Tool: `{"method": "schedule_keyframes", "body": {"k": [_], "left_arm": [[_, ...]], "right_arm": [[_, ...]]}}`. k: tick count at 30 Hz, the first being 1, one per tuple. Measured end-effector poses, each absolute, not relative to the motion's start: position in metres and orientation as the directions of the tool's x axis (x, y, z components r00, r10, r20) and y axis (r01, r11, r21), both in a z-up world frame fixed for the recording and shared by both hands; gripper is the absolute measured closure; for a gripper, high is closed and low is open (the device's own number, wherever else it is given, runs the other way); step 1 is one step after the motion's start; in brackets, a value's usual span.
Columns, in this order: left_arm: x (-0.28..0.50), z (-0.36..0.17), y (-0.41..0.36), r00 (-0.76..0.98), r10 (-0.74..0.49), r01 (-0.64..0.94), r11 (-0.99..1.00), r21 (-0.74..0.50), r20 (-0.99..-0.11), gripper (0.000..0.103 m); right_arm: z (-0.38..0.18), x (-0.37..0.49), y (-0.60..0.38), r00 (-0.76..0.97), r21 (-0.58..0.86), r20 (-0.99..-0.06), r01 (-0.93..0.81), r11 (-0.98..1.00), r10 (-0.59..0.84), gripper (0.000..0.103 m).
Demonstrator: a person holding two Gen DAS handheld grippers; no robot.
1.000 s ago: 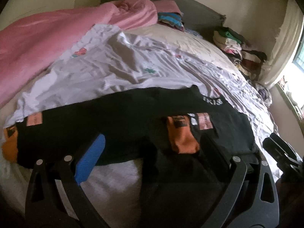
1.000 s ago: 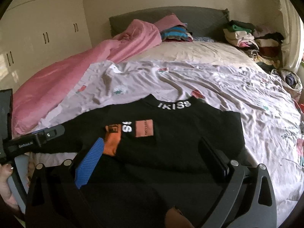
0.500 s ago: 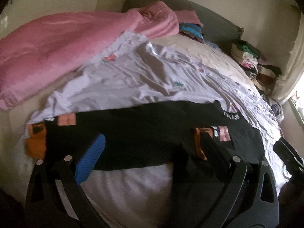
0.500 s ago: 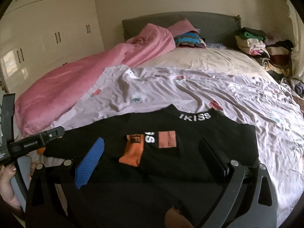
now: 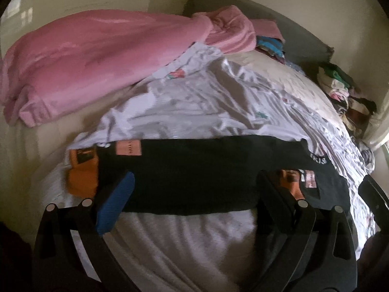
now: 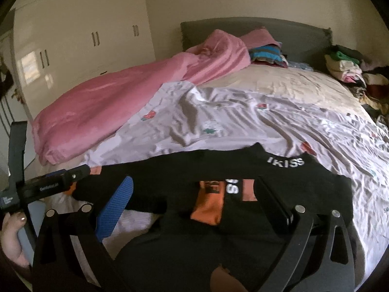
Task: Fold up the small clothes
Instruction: 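Close the left gripper on the other sleeve's orange cuff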
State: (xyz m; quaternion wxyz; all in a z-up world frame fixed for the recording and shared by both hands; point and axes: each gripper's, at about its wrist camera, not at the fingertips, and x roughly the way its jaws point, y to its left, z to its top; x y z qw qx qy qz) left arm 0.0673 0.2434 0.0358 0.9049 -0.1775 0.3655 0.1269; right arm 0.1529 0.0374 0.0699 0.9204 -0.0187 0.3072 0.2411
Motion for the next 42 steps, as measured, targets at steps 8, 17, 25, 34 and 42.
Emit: {"method": "schedule_keyframes", "body": {"k": [8,17,25,34,42], "left_arm": [[0.057,0.028,0.278,0.682,0.122,-0.425,0.869,-0.255,-0.721,0.009],[0.043,0.023,0.317,0.668,0.142,-0.496,0.816,-0.295,-0.73,0.009],[0.032,0.007,0.342,0.638,0.133,-0.538,0.782,-0.315,-0.759,0.01],[0.024,-0.023,0.361,0.635,0.02,-0.546,0.719,-0.43,-0.772,0.01],[0.031,-0.05,0.372,0.659,-0.025,-0.579,0.621,-0.528,-0.752,0.01]], "right_arm": [[0.064,0.151,0.069,0.658,0.09,-0.597,-0.515,0.853,0.46,0.004],[0.056,0.149,0.104,0.608,0.077,-0.626,-0.575,0.815,0.488,0.004],[0.048,0.144,0.13,0.566,0.082,-0.642,-0.62,0.781,0.517,0.004],[0.027,0.139,0.142,0.516,0.114,-0.675,-0.633,0.766,0.527,0.004],[0.015,0.14,0.129,0.519,0.13,-0.688,-0.601,0.789,0.508,0.004]]}}
